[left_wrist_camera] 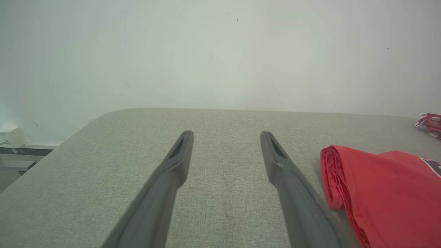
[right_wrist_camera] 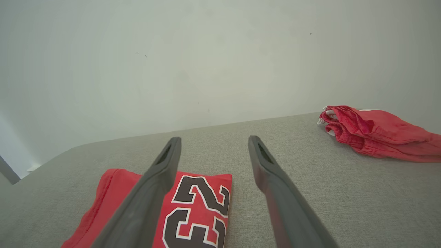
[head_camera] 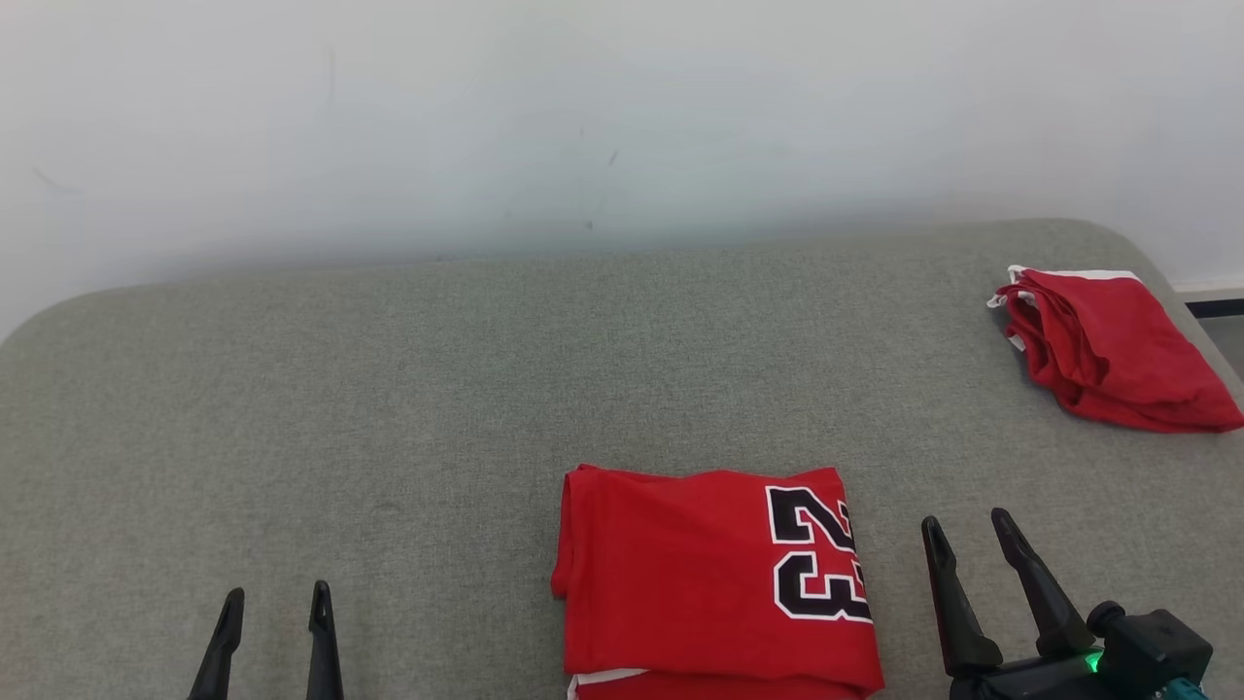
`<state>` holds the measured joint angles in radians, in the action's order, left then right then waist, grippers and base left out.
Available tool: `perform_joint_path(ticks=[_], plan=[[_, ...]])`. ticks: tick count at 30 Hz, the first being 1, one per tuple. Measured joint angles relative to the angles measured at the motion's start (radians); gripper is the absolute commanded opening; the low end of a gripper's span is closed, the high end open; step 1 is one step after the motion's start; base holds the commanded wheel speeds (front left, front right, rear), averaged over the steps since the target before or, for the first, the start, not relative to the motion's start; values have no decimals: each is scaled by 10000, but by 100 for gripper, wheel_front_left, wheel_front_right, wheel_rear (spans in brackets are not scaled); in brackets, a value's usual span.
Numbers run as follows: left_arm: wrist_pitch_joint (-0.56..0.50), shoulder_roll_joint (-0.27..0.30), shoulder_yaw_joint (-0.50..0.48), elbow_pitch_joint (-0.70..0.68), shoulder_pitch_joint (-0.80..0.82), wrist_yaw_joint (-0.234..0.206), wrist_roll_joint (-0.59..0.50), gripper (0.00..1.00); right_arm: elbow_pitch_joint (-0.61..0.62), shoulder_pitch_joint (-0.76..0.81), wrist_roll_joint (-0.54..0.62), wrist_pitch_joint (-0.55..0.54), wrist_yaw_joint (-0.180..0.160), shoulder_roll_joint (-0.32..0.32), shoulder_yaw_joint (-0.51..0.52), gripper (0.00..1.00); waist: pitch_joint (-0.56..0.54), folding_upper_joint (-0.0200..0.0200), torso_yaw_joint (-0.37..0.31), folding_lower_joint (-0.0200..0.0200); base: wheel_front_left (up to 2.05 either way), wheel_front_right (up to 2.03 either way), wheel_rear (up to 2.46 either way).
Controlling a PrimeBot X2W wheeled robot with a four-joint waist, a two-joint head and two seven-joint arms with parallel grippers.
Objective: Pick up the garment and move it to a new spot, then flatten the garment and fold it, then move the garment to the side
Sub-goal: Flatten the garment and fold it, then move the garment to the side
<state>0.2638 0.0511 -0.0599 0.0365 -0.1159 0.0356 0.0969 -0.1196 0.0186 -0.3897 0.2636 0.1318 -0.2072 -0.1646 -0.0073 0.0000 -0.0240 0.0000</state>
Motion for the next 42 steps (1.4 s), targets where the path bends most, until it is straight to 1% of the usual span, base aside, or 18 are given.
perform_joint_path(ticks=[5,11,12,14,20,29,34,35,36,37,38,39,42], plan=[[2,0,17,0,31,0,2,100,-100,-159,-6,0,0,-86,-150,100,69,0,-12,-1,0,0,0],[0,0,107,19,329,6,-4,100,-719,-1180,-153,-347,0,-449,-623,100,330,0,25,0,0,0,0],[2,-4,142,19,387,6,-6,100,-917,-1373,-173,-493,0,-485,-692,100,387,1,43,2,0,0,0],[2,-2,211,36,545,6,-15,100,-1691,-1880,-316,-1014,0,-516,-903,100,568,1,109,2,0,0,0],[0,-2,328,140,844,-12,-12,100,-3206,-2613,-612,-1475,0,-506,-1392,100,910,1,257,2,0,0,0],[2,-4,470,314,1312,-15,31,100,-5208,-3266,-993,-1350,0,-355,-2307,100,1324,2,496,2,0,0,0],[0,-2,477,345,1371,-73,50,100,-5760,-3297,-1352,-1131,0,-192,-2635,100,1434,1,586,1,0,0,0],[2,-4,470,341,1372,-86,63,100,-5825,-3319,-1446,-1120,0,-173,-2688,89,1445,1,575,1,0,0,0],[2,-6,474,341,1372,-90,77,100,-5902,-3358,-1532,-1124,0,-157,-2761,45,1458,1,562,1,0,0,0],[2,-8,470,341,1372,-96,94,100,-5956,-3409,-1597,-1124,0,-153,-2823,26,1471,1,546,0,0,0,0],[0,-4,474,343,1372,-104,104,100,-6004,-3452,-1655,-1122,0,-161,-2886,26,1489,0,527,0,0,0,0],[0,-4,481,341,1373,-121,104,100,-6040,-3494,-1708,-1120,0,-173,-2947,0,1509,0,507,0,0,0,0],[0,-6,550,339,1430,-176,119,100,-6136,-3752,-1824,-1064,2,-240,-3122,0,1597,0,454,0,0,0,0]])
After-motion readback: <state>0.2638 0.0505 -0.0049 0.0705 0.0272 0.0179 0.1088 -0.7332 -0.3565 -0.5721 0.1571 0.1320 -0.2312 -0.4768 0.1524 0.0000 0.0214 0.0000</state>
